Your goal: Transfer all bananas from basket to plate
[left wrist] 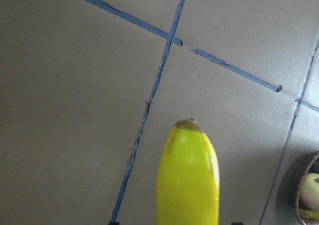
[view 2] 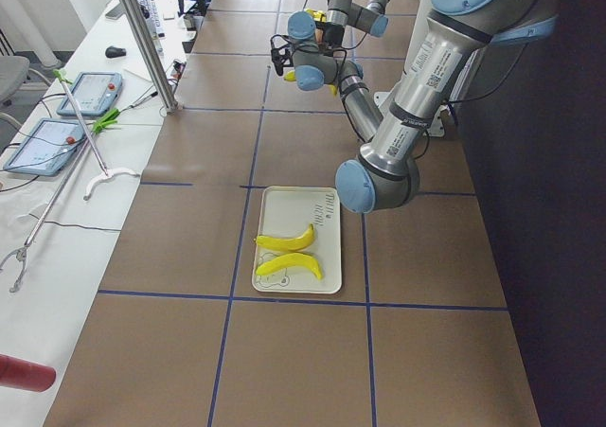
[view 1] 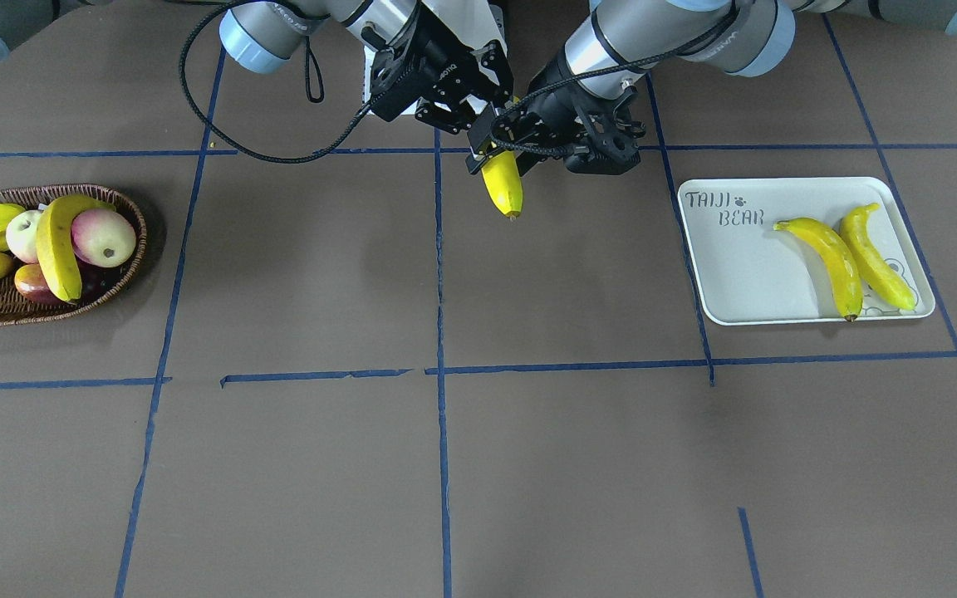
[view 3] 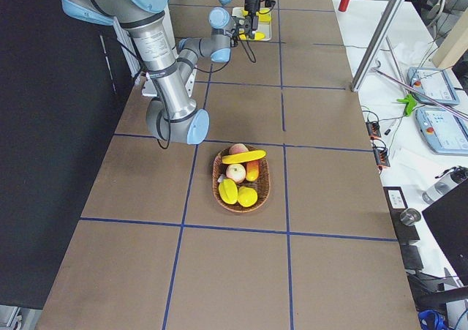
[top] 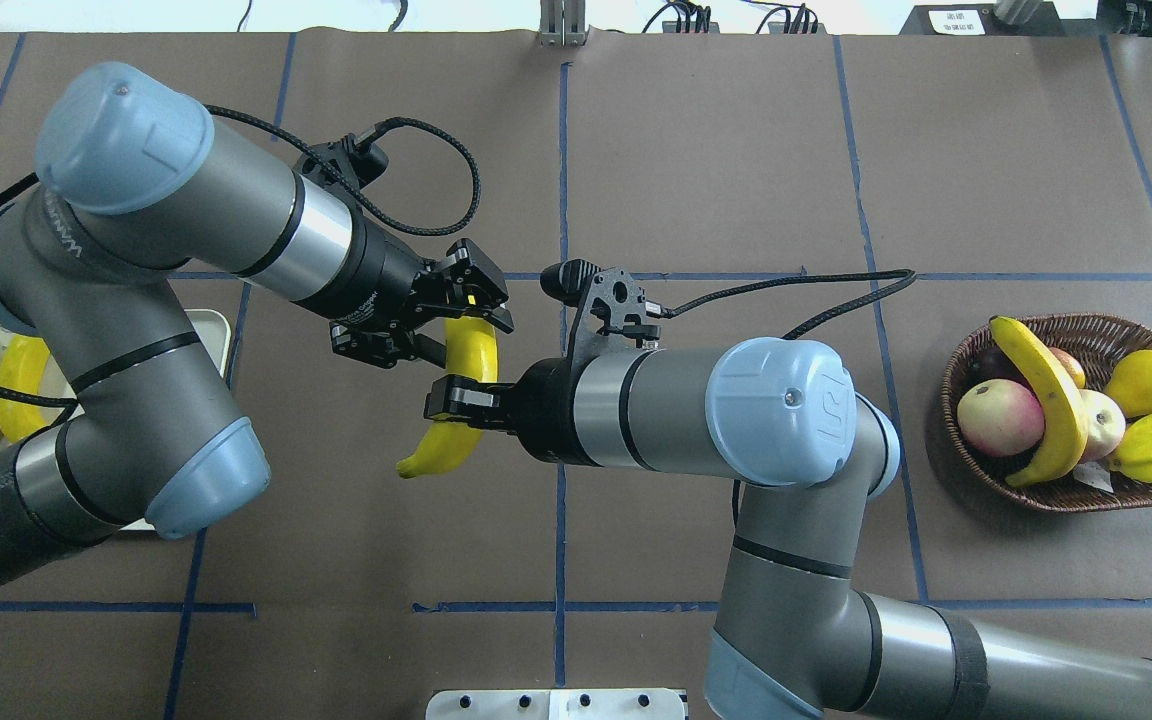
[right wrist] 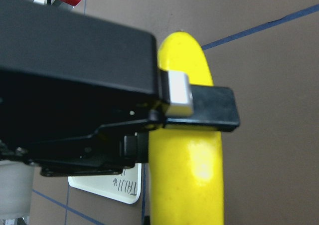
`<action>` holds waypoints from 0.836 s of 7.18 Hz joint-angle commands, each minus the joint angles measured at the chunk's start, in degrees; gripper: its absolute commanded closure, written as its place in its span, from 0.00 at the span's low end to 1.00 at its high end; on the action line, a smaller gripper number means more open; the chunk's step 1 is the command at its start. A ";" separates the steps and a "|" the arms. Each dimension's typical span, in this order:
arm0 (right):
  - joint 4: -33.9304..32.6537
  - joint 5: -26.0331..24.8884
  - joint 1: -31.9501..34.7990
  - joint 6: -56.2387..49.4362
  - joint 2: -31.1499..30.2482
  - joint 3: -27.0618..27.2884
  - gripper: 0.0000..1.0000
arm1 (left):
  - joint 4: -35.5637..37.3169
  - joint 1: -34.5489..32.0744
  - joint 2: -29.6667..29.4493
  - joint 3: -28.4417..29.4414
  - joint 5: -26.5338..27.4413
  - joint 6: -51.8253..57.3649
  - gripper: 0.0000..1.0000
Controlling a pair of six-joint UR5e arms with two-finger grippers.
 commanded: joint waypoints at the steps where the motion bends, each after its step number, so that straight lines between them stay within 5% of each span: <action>1: -0.09 0.00 0.00 0.59 0.03 -0.07 0.39 | 0.00 0.01 0.04 0.00 -0.02 0.14 1.00; 2: -0.09 0.00 0.08 0.77 -0.06 -0.07 0.01 | 0.00 -0.07 0.13 0.00 -0.02 0.15 1.00; 4: -0.35 0.79 1.05 0.77 -0.06 0.19 0.00 | 0.00 -0.16 0.31 0.00 -0.02 0.58 1.00; 6: -4.01 7.87 3.67 0.68 -1.02 0.63 0.00 | 0.52 -0.77 1.70 0.00 -0.02 1.55 1.00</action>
